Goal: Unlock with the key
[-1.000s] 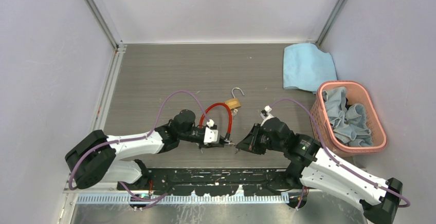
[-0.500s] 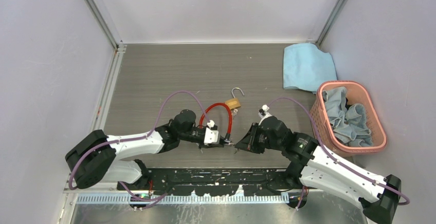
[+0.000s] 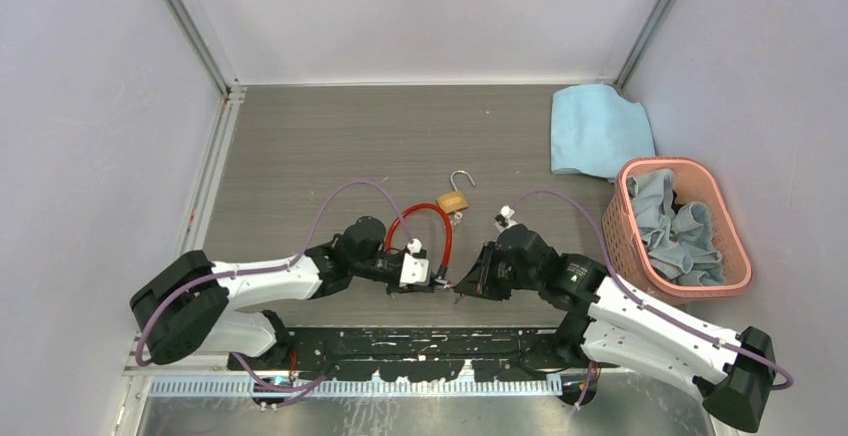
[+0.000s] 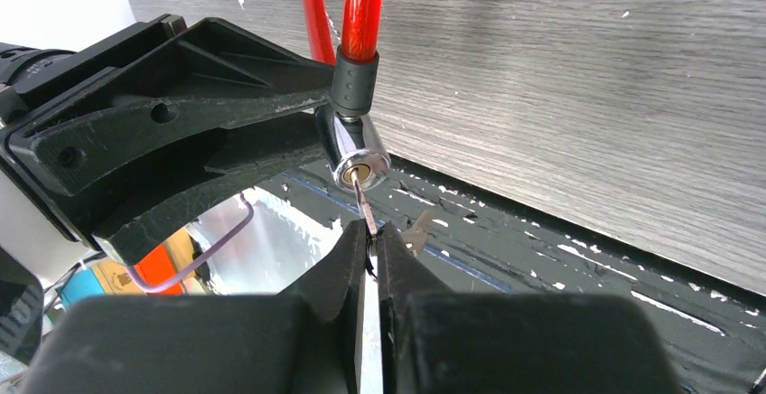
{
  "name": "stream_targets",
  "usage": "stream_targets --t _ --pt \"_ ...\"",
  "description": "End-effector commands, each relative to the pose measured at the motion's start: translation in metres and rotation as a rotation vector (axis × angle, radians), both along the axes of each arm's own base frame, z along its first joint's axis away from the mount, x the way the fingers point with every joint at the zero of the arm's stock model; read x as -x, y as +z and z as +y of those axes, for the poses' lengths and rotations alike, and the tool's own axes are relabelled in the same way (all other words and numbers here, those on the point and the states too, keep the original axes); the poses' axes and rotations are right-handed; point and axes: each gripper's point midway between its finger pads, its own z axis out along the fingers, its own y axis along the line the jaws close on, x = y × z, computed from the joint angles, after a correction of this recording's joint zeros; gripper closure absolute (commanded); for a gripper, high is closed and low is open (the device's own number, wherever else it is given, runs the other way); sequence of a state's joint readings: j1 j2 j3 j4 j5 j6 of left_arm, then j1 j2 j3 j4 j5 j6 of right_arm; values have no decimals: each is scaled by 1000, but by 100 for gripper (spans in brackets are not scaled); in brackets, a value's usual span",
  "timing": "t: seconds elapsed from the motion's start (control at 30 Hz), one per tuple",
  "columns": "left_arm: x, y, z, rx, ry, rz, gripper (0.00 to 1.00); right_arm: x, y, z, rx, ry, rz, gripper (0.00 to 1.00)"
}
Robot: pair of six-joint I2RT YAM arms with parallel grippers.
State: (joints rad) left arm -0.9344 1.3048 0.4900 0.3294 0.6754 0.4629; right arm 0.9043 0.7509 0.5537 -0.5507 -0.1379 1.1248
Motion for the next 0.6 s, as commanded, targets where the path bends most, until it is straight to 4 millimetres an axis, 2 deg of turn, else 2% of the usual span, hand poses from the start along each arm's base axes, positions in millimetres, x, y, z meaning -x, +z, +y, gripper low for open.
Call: stream_targets --t 0.0,0.37,0.57 --pt "-4 47 -25 140 -59 -102 100 -12 16 10 -33 -18 -43 99" --pt "-6 53 -32 159 -50 -89 100 -18 11 25 -50 26 -61 99" --pt "-6 61 -33 185 -37 -78 100 -20 4 26 -30 52 -89 99"
